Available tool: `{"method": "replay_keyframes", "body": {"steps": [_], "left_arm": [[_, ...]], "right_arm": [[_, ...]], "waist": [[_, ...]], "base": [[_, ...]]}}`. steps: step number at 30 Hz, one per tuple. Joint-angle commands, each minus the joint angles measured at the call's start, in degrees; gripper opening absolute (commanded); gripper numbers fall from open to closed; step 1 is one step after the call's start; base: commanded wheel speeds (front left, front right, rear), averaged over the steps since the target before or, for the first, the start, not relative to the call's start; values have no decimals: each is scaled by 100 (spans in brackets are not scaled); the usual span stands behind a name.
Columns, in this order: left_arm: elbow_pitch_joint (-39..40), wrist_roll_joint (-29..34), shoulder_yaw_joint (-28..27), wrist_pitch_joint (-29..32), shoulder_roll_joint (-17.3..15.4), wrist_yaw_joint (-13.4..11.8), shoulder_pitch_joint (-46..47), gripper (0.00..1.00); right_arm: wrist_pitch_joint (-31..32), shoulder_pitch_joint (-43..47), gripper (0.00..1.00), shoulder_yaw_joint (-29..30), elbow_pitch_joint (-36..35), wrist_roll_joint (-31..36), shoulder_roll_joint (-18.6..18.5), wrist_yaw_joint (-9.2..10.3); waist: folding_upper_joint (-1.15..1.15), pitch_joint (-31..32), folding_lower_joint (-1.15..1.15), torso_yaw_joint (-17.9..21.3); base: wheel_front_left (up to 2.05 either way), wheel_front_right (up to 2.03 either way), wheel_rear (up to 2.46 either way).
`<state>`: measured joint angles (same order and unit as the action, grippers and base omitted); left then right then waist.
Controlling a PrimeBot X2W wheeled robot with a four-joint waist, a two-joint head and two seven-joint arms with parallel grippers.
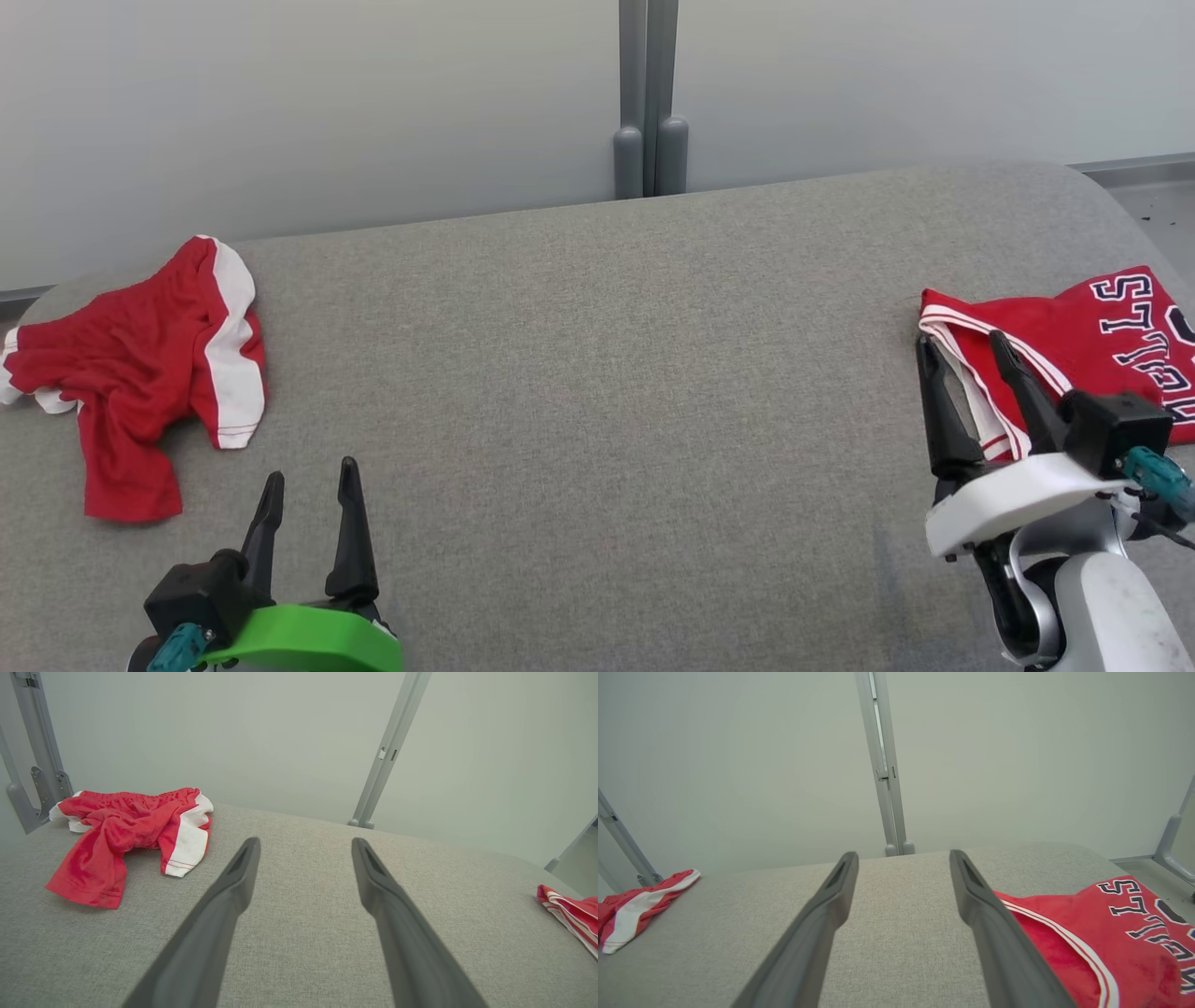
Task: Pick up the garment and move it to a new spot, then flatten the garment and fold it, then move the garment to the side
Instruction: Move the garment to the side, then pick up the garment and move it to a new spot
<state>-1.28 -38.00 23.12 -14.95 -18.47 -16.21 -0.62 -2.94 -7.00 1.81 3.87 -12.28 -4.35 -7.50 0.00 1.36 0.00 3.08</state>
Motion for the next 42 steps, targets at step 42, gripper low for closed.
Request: {"method": "replay_keyframes", "body": {"steps": [42], "left_arm": [[35,531,-339,23,165,186,-75,100]], "right_arm": [[361,702,100,-365,-919,-28,140,1]], "waist": [[0,-83,0,-1126]], "base": [[0,0,0]]}}
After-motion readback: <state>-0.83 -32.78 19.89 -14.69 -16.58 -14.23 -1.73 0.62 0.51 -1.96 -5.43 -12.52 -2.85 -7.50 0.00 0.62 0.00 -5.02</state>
